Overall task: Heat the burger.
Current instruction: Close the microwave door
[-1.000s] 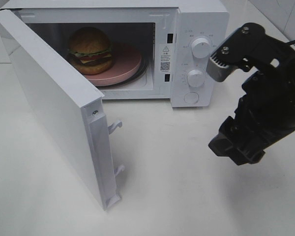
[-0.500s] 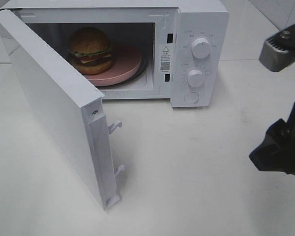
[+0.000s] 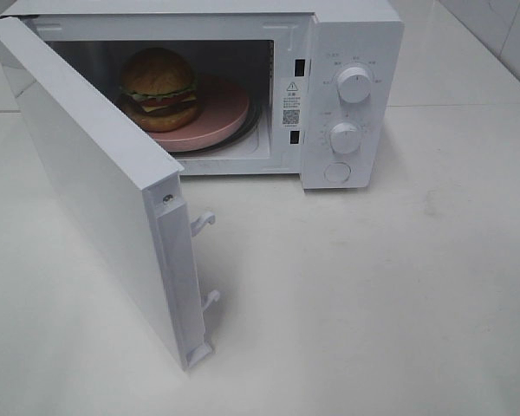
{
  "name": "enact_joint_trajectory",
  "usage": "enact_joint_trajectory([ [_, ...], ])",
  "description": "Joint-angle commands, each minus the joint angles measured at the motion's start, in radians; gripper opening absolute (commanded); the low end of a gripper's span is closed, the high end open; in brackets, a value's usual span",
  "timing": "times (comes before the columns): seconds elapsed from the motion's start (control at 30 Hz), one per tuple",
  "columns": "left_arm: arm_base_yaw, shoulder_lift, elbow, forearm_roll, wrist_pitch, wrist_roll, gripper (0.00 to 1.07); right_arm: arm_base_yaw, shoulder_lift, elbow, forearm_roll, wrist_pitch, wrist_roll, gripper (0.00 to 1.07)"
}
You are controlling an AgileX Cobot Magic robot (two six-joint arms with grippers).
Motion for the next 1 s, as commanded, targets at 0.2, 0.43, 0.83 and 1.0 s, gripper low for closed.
enact_joint_trajectory([
  [0.2,-0.003,-0.001,0.002,-0.002,-0.003,-0.001,1.00,-0.196,-0.146,0.127,-0.001,0.001,0.001,0.76],
  [0.43,-0.003,-0.001,0.002,-0.002,-0.003,-0.001,1.00,-0.340,-0.298,0.151,0.006,0.002,-0.002,0.76],
  [0.83,-0.003,-0.001,0.002,-0.002,-0.003,-0.001,1.00,-0.501,-0.542,0.151,0.033,-0.003,-0.014,0.76],
  [1.0,-0.003,-0.001,0.002,-0.002,-0.003,-0.001,1.00,-0.550,-0.641,0.158,0.036,-0.010,-0.014,0.76],
])
